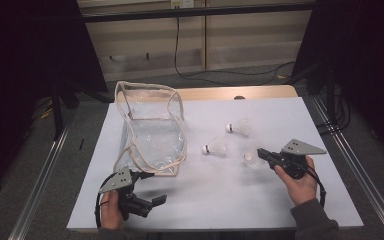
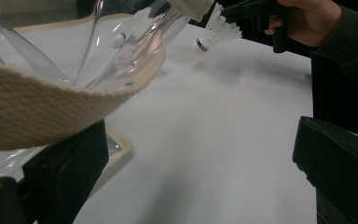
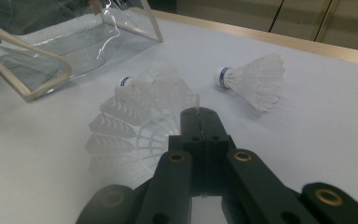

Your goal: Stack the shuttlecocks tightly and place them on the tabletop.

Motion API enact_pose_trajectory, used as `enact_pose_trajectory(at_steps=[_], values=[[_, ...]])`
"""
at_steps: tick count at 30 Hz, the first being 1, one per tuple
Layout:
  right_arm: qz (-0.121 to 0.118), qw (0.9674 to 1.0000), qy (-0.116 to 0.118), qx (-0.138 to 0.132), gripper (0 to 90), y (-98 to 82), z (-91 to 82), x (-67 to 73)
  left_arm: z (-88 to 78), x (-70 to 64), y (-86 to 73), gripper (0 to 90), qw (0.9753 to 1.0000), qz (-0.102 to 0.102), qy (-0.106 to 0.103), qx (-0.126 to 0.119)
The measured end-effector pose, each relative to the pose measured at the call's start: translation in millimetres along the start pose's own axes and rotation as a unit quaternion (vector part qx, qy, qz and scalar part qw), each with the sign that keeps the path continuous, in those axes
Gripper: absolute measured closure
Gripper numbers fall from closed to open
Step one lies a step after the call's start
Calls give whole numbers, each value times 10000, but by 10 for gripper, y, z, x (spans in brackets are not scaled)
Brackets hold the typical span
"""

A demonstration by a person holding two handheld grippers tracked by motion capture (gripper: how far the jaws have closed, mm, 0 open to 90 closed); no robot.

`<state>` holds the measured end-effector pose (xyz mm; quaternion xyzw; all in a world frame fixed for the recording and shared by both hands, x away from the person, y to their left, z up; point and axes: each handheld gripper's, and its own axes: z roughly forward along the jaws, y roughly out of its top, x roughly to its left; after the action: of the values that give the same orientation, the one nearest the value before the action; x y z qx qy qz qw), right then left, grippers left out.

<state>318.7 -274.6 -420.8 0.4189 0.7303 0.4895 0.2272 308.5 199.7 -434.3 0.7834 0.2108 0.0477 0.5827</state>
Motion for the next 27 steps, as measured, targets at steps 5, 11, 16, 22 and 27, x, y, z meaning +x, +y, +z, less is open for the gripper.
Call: enact_pose_trajectory(at_steps=[5,11,16,22,27], values=[[32,10000,8,0,900,41,109,-2,1,4,0,34,10000,6,-3,3],[39,10000,24,12,900,117,234,-15,1,8,-1,35,10000,6,3,9],[43,10000,9,64,900,132,304,-40,8,4,-1,34,10000,10,-10,-1],[149,9998,-6,115,900,104,373,-73,10,7,-2,35,10000,16,-2,4],[263,9995,33,151,900,83,414,-102,10,7,-2,35,10000,17,5,3]])
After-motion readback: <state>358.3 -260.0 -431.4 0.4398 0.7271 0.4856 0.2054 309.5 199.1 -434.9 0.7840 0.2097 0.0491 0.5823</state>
